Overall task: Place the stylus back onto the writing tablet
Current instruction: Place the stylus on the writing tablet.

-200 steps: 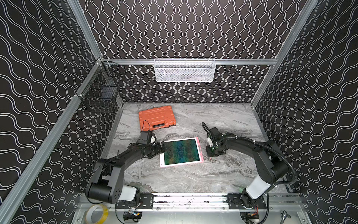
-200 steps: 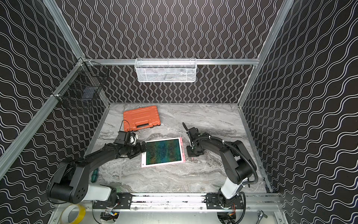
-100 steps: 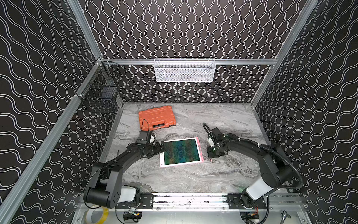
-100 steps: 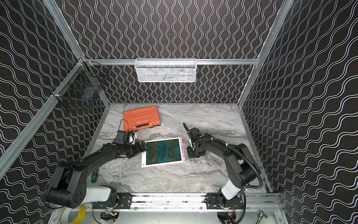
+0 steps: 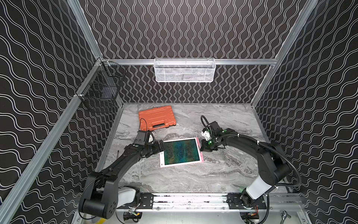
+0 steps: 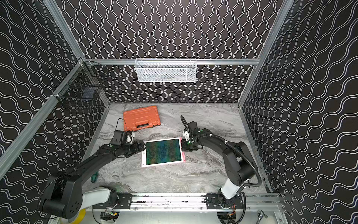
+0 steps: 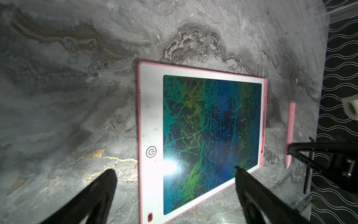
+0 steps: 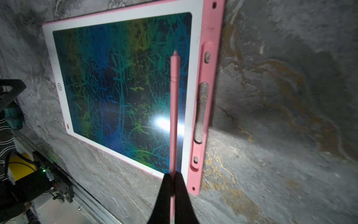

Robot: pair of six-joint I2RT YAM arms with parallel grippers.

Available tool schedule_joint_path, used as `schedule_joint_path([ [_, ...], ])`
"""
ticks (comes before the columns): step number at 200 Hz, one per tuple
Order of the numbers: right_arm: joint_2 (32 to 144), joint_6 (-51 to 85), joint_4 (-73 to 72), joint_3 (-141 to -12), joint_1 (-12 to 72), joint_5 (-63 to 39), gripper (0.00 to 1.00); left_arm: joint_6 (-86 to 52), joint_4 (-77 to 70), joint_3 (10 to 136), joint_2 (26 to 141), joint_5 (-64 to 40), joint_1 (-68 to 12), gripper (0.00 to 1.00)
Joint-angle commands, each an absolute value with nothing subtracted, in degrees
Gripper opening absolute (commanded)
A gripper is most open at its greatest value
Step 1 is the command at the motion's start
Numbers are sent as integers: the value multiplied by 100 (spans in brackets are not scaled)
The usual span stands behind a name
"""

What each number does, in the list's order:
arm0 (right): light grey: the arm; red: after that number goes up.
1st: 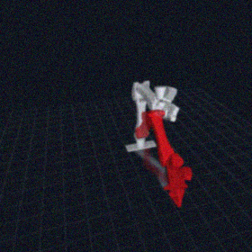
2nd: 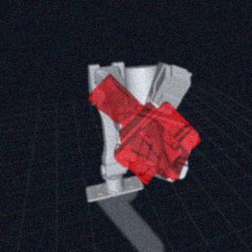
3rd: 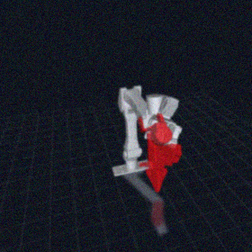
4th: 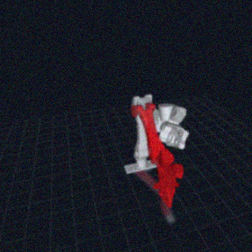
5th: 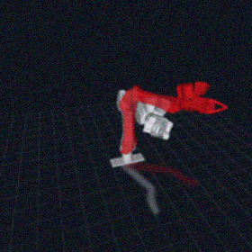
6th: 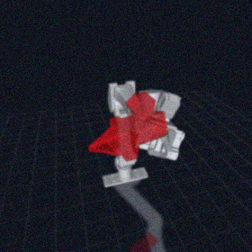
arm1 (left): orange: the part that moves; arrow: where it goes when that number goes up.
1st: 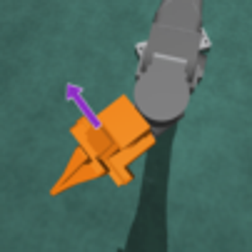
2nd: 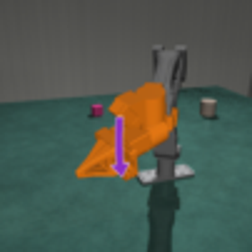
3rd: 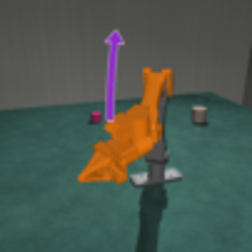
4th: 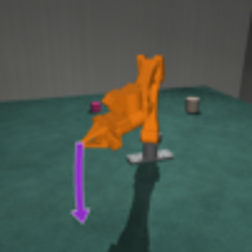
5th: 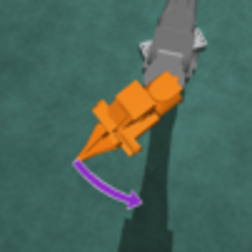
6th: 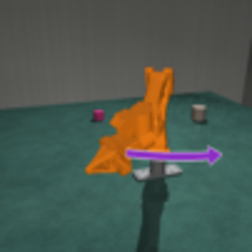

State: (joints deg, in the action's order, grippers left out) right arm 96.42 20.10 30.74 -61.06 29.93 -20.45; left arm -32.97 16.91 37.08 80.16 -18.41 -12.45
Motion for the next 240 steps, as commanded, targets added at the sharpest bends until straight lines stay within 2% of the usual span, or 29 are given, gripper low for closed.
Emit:
schedule_joint_path([
  [1, 9857, 2112, 2830, -6187, 2991, -2294, 0, -3166, 1769, 3805, 7921, -1795, -1273, 99],
  [70, 10178, 2057, 2725, -6121, 2870, -2049, 0, -3039, 1873, 4203, 8023, -1767, -1604, 99],
  [132, 10267, 2030, 2664, -6091, 2782, -2021, 0, -3162, 1727, 4881, 8564, -1715, -2471, 99],
  [192, 10333, 2048, 2605, -6038, 2742, -2083, 0, -3671, 1266, 5710, 9615, -1683, -3419, 92],
  [240, 10343, 2046, 2617, -6029, 2741, -2058, 0, -4007, 1088, 6222, 10312, -1690, -3792, 86],
])
